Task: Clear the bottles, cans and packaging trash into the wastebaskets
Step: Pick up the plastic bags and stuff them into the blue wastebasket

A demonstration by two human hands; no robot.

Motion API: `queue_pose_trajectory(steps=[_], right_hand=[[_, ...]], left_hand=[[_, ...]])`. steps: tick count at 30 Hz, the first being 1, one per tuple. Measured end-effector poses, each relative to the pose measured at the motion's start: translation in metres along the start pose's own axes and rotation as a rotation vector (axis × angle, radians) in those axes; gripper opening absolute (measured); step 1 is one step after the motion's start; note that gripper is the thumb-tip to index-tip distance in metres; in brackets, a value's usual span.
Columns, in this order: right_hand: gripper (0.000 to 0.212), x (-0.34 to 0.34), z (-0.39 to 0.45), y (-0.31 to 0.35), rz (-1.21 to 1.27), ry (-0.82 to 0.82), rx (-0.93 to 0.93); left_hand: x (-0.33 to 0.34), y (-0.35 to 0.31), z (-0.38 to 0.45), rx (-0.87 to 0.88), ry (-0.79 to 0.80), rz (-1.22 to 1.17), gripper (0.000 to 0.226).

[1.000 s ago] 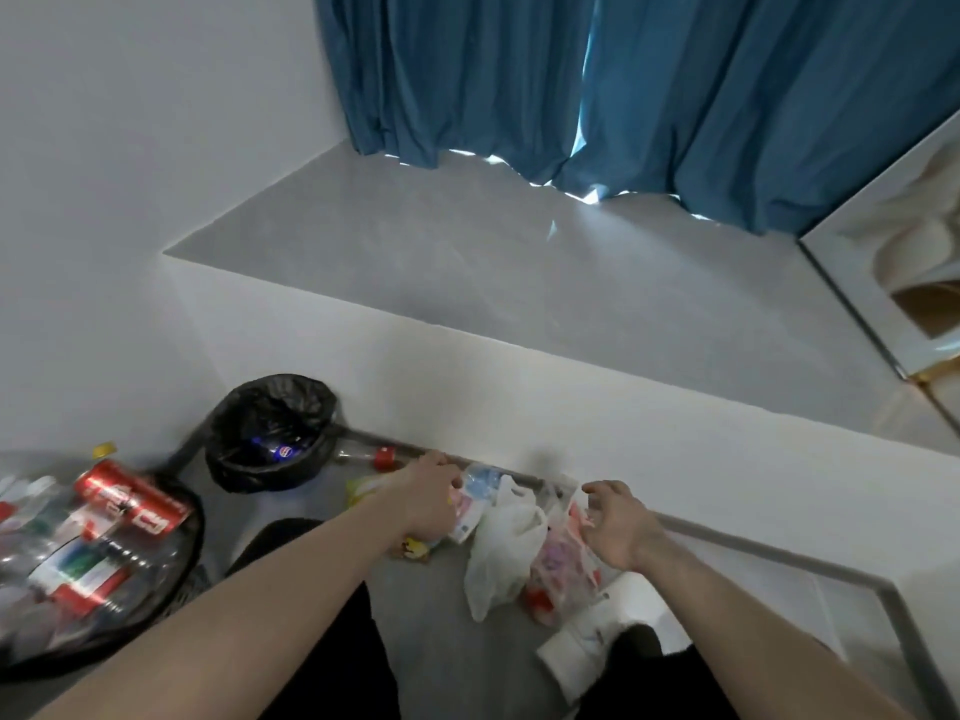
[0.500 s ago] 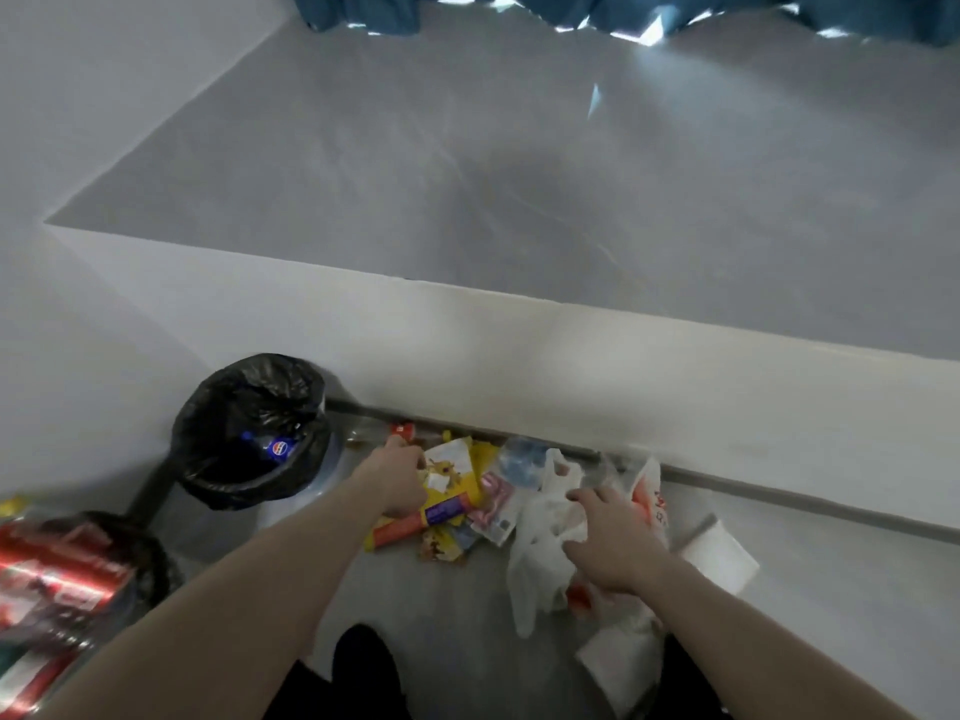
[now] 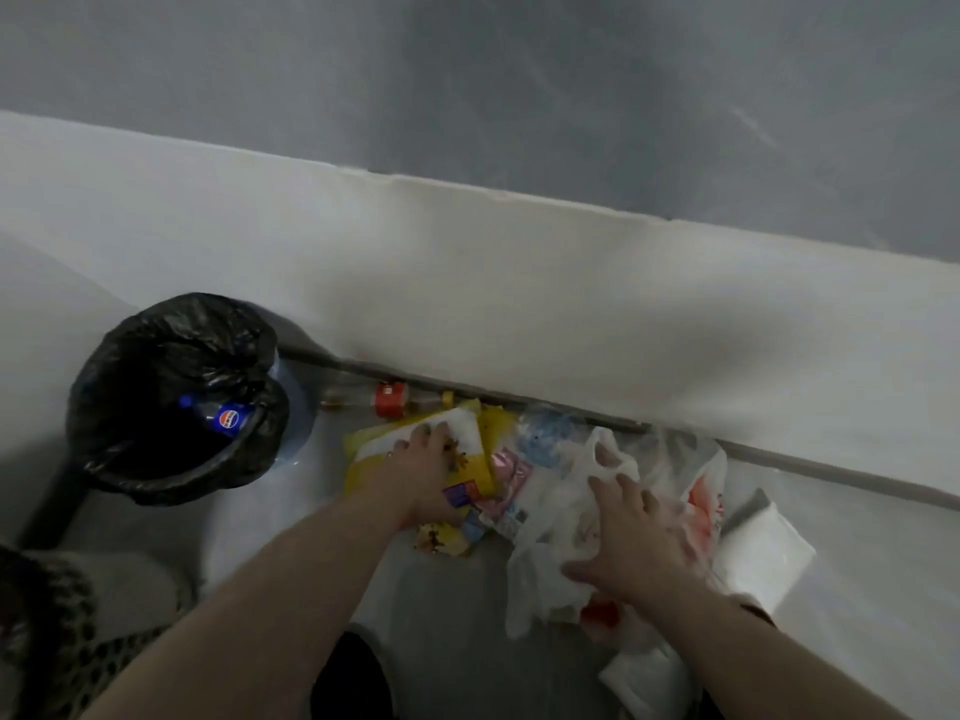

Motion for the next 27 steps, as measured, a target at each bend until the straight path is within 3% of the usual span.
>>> queue_pose_trajectory(steps=[4,7,9,12,13,15,18,21,24,27], right_hand=[[0.1,0.005,0.004,-0.015,-0.012,-0.019,0.032],[0.067,0.004,0.007,-0.012,-0.053,-0.056,-0.001],[0.06,0.006,0.008,-0.008,-0.078,-0.055,-0.014],[0.06,0.004,0.012,0.003,-0.092,-0.058,-0.037],[0.059,0.001,0.013,0.008,-0.078,-0.072,-0.044],[0.061,-0.006,0.017,0.016,-0.033,-0.106,-0.053],[0.066,-0.012,0.023,0.025,0.031,-0.133,-0.066],[0.068,-0.011,0.024,0.03,0.051,-0.144,-0.097],[0.066,-0.006,0.025,0.033,0.05,-0.127,-0.088],[0.061,-0.002,0.024,0.035,0.02,-0.117,-0.07]], left_hand=[[0.038,-0.013,0.008,-0.011,0.021,0.037,0.155],[0.046,-0.025,0.004,0.041,0.021,0.068,0.136],[0.035,-0.029,0.003,0.091,0.008,0.024,0.11],[-0.016,-0.022,0.007,0.11,-0.242,-0.114,0.057],[-0.035,-0.015,0.01,0.085,-0.354,-0.147,0.049],[-0.06,0.004,0.02,-0.007,-0.497,-0.146,0.053],[-0.052,0.033,0.044,-0.136,-0.361,-0.068,0.078],[-0.031,0.041,0.055,-0.133,-0.273,0.063,0.085],[-0.021,0.035,0.058,-0.142,-0.302,0.162,0.076],[-0.019,0.031,0.058,-0.18,-0.239,0.295,0.048]])
Point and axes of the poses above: each hand's wrist, its own z-axis towards the middle knuckle, its own x-axis out of the palm, y = z × x, the point moved 6 cm from there along z, towards the middle knuckle, and after that the axes turned 1 degree about y, right-handed, at the moved point
